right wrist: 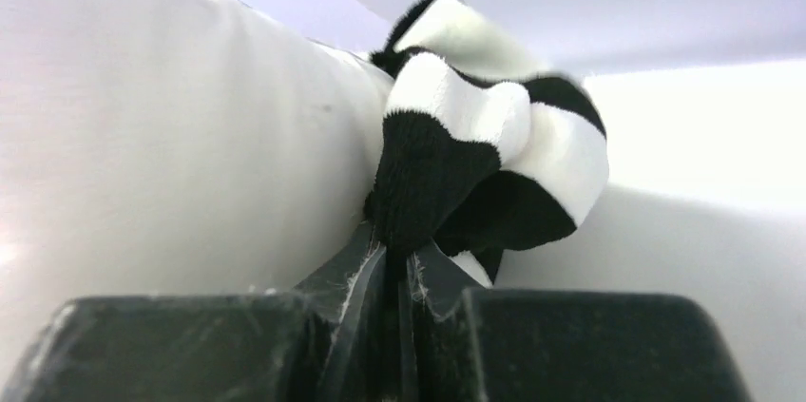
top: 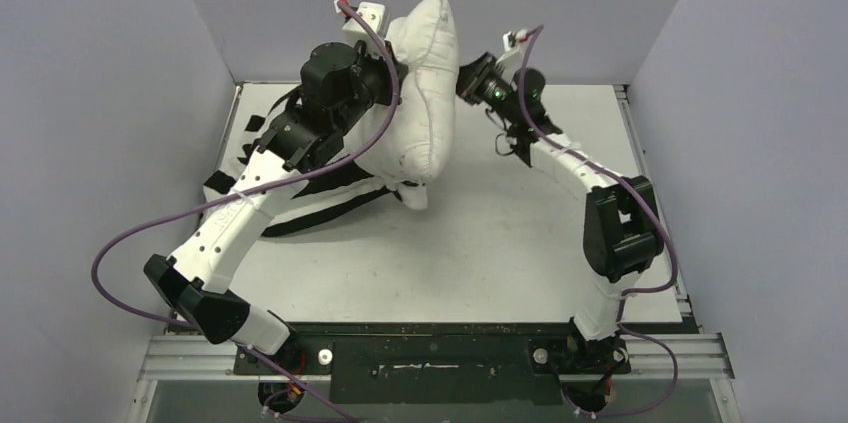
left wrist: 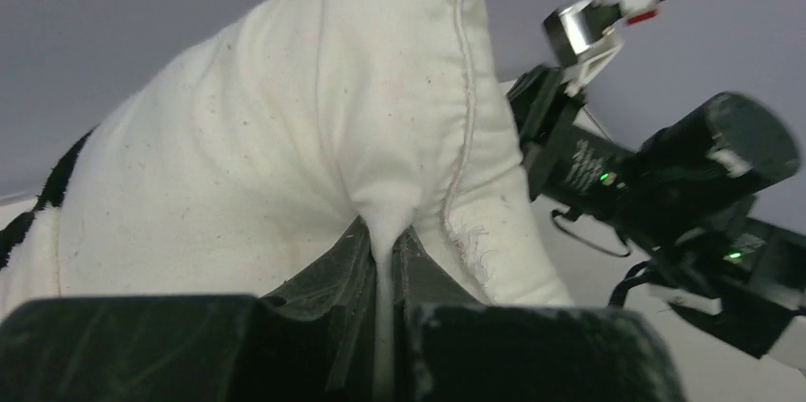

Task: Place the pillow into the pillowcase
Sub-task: Stuff the pillow into the pillowcase.

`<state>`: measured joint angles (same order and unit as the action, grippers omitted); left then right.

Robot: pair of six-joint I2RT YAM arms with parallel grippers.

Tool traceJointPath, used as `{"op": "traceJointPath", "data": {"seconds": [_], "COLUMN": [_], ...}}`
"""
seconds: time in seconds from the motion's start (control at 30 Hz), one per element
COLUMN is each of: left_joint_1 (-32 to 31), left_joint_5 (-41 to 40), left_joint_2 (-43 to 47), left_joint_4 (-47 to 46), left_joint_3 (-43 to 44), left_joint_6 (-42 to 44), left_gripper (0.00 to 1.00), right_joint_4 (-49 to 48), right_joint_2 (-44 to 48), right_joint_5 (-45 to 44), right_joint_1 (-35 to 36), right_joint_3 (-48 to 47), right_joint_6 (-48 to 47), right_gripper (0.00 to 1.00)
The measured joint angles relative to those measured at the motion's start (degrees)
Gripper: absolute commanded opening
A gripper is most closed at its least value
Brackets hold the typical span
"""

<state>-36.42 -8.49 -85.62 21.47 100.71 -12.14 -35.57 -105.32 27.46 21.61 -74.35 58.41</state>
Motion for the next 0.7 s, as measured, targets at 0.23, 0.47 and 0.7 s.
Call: {"op": "traceJointPath", "data": {"seconds": [0.23, 0.47, 0.7], "left_joint_1": [-0.37, 0.61, 0.92], "left_joint_5": [-4.04, -9.9, -13.33], "left_joint_2": [2.89, 3.08, 1.77], "left_joint_4": [-9.22, -12.94, -16.15], "left_joint_3": [-1.07, -1.05, -5.33], "left_joint_6": [0.85, 0.98, -0.74], "left_gripper": [0.0, 0.0, 0.0], "right_joint_4": [12.96, 21.03, 28.06], "right_joint_2": [3.23, 3.43, 0.57], "right_joint_5": [10.12, 10.4, 8.61], "right_joint_1": [-3.89, 1.64, 3.19], "right_joint_3": [-23.12, -35.45, -44.41], "right_joint_6": [-6.16, -12.59, -14.91], "right_gripper": [0.0, 0.0, 0.0]}}
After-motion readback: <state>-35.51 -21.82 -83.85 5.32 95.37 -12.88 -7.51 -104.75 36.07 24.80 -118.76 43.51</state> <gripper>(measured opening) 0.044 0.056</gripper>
